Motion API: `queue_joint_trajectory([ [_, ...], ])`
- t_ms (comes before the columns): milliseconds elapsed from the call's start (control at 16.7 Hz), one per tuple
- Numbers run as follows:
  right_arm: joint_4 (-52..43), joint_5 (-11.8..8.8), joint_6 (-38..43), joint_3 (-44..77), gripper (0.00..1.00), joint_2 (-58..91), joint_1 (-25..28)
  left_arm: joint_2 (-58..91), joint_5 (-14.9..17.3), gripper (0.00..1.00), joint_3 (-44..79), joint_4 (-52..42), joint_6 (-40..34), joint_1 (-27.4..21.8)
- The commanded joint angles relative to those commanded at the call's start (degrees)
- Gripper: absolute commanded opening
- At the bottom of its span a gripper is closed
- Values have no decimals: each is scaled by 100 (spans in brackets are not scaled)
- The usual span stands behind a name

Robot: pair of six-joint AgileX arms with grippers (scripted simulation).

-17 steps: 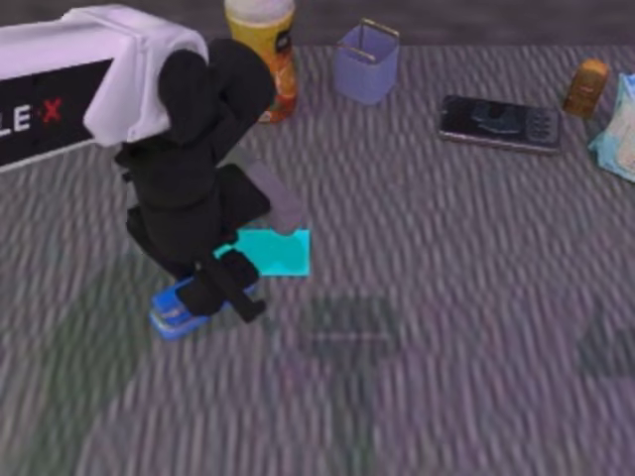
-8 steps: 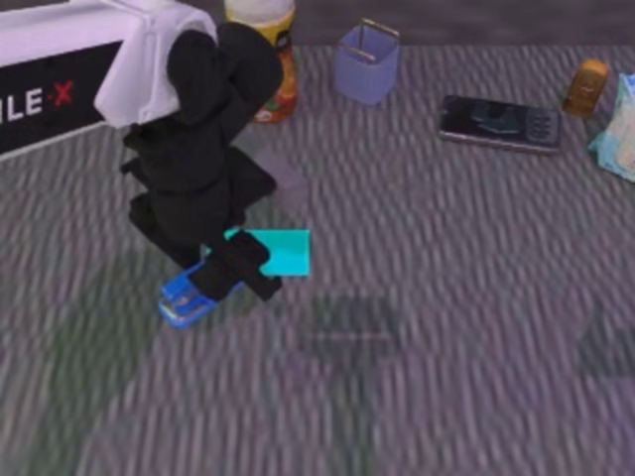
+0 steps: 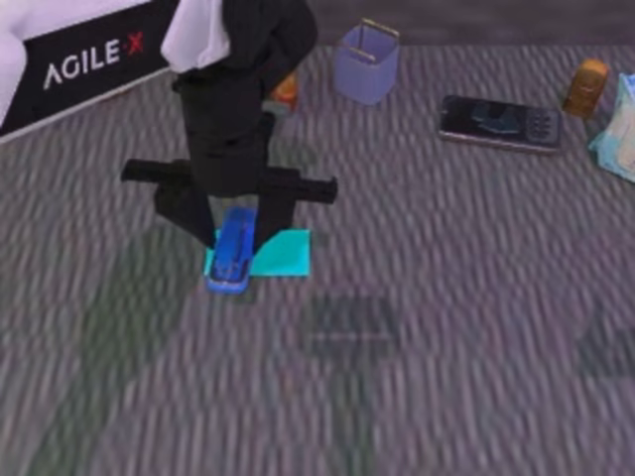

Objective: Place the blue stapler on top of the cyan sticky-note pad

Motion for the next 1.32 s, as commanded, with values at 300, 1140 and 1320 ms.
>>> queue_joint_trajectory([
  [300,0,0,0,0,100,0,0,898,15,0,1212,-640,-3613,102],
  [1140,0,0,0,0,100,0,0,1772,59,0,3270,-1236,-9387,417],
  [1320,0,0,0,0,100,0,0,1772,59,0,3270,-1236,-9387,417],
])
